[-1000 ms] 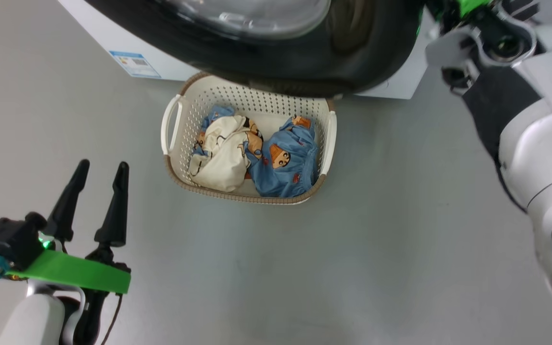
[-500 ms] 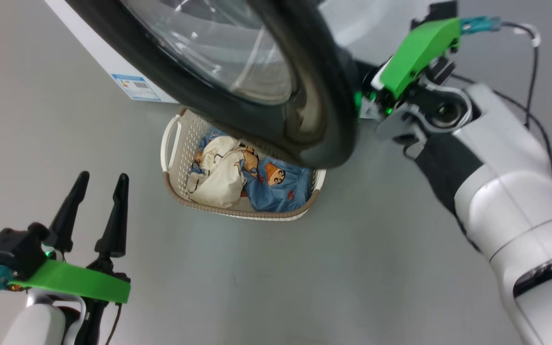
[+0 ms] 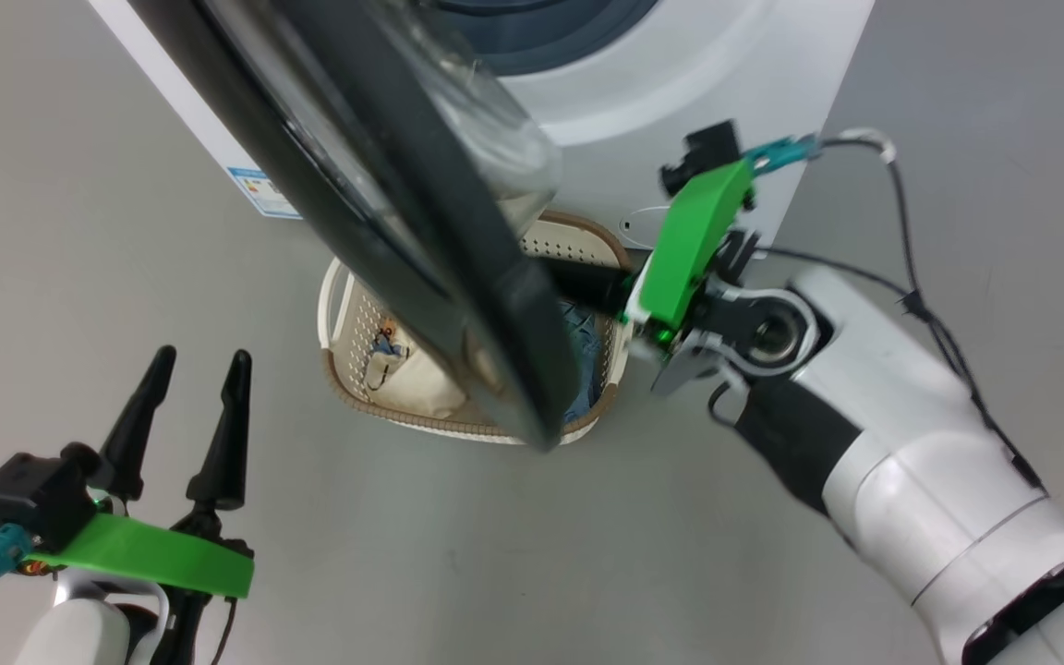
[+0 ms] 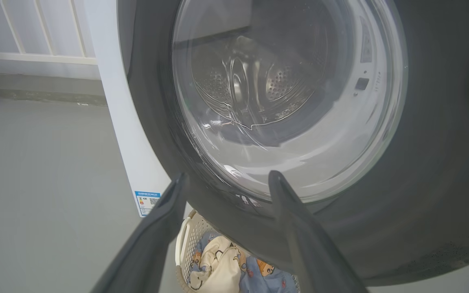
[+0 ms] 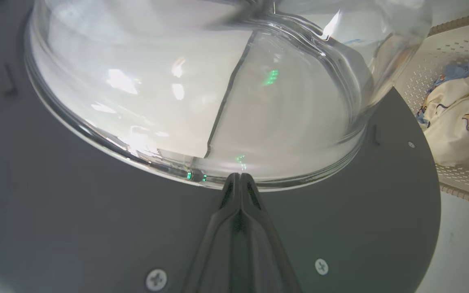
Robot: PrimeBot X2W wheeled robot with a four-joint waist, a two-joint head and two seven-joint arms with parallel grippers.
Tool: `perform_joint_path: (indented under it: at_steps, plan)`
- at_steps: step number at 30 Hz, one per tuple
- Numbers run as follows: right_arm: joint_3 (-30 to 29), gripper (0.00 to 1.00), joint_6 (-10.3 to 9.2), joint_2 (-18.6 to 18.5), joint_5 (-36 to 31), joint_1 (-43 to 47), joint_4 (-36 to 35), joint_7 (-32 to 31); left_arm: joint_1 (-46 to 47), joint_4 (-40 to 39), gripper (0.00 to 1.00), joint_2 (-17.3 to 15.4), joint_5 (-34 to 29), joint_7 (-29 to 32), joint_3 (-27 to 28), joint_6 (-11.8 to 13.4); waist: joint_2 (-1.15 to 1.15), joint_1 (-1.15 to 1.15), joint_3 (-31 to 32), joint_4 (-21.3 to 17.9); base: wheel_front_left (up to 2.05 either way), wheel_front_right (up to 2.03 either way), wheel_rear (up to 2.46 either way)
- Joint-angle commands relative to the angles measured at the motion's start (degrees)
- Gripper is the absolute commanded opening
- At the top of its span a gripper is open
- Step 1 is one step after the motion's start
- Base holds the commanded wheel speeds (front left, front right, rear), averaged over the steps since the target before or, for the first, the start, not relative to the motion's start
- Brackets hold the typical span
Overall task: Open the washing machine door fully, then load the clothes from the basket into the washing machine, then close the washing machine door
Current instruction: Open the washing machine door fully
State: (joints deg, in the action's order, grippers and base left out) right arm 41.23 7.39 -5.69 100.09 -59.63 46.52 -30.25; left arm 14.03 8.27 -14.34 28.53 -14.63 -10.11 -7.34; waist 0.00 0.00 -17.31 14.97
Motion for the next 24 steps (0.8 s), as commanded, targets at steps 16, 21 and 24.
perform_joint_path:
  at_steps: [16, 21, 24]
  plan:
    - [14.9, 0.0, 0.1, 2.8, 10.0, 4.8, -10.3, 4.2, 0.0, -0.1, 1.0, -1.4, -1.2, -0.4, 2.8, -0.1, 0.0, 0.0, 2.0, 0.4, 0.0, 0.0, 0.0]
    - [18.7, 0.0, 0.1, 2.7, 13.3, 4.6, -11.1, 6.3, -0.4, 0.1, 1.0, -1.5, -1.5, -0.4, 3.2, -0.1, 0.0, 0.0, 2.8, 0.3, 0.0, 0.0, 0.0]
    - [20.0, 0.0, 0.1, 1.8, 15.3, 4.3, -12.0, 8.6, -0.6, 0.3, 1.0, -1.5, -1.7, -0.4, 3.6, -0.1, 0.0, 0.0, 3.3, 0.1, 0.0, 0.0, 0.0]
